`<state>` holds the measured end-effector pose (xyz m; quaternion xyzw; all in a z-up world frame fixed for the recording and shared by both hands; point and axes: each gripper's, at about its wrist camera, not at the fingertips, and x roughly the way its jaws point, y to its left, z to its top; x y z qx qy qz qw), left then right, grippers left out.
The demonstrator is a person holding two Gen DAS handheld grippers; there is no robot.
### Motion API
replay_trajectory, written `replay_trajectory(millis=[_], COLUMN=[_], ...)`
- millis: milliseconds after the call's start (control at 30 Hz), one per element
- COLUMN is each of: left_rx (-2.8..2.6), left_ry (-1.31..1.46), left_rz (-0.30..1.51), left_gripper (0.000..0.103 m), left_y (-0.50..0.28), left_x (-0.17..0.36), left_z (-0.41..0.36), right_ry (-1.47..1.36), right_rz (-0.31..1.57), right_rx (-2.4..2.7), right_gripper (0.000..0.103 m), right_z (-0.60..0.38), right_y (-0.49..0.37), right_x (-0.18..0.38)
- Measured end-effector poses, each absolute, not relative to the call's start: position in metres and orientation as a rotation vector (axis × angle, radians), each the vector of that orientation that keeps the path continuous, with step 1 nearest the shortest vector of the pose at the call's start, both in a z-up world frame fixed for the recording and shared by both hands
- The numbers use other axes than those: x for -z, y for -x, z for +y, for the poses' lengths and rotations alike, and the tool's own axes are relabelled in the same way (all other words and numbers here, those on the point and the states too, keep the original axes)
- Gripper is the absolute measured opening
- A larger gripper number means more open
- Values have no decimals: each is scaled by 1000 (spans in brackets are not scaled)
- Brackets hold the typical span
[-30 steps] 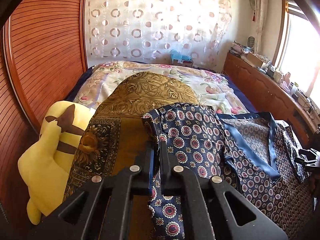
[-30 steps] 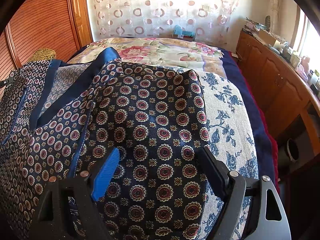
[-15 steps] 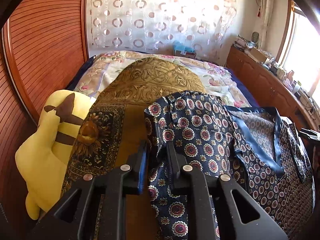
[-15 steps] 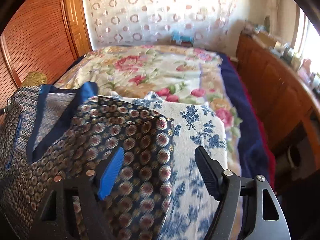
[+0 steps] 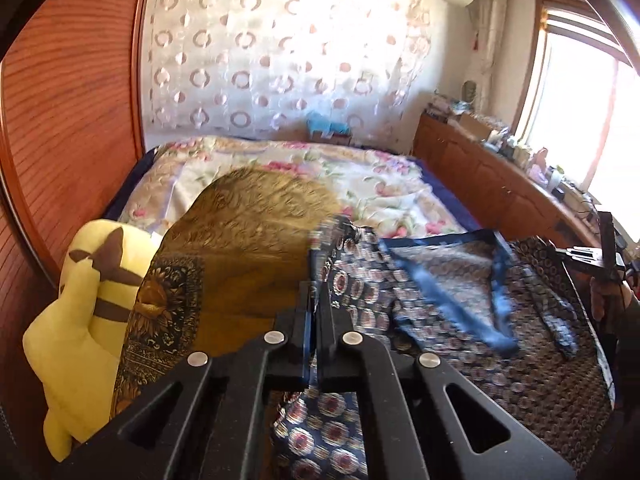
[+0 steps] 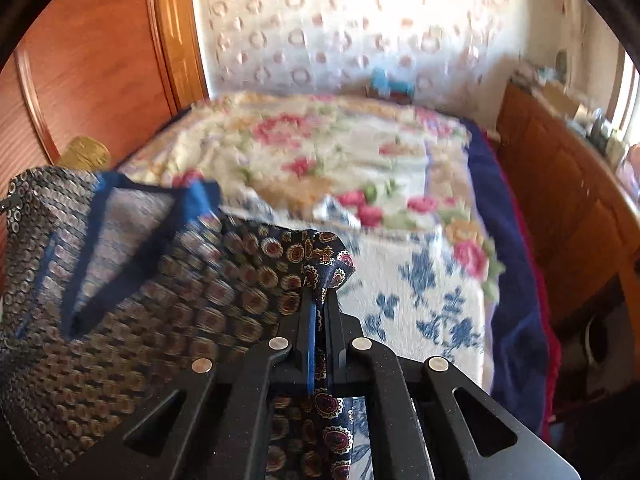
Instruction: Fold small clothes
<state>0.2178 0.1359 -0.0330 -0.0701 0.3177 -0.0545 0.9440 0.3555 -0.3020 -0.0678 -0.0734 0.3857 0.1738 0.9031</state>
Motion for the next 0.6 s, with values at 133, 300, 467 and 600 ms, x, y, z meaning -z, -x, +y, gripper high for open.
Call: replay_trajectory(millis=[133, 300, 467, 600], left_rx=[150, 181, 180, 166], left_ry=[131, 136, 133, 149], left_rz=[612, 581, 574, 592], left_gripper=[2, 2, 2, 2], left_y=[-195, -162, -127, -99], left_x=[22, 17, 22, 36], left_z=[120, 109, 104, 107], right_ry=[154, 127, 110, 90], right_rz=[704, 625, 593, 592], right_rx=[-358, -370, -373, -373], right_gripper=[2, 2, 2, 2], right_z=[-307, -317, -328, -341], right_y=[-314, -257, -205, -160], right_x=[44, 28, 29, 40])
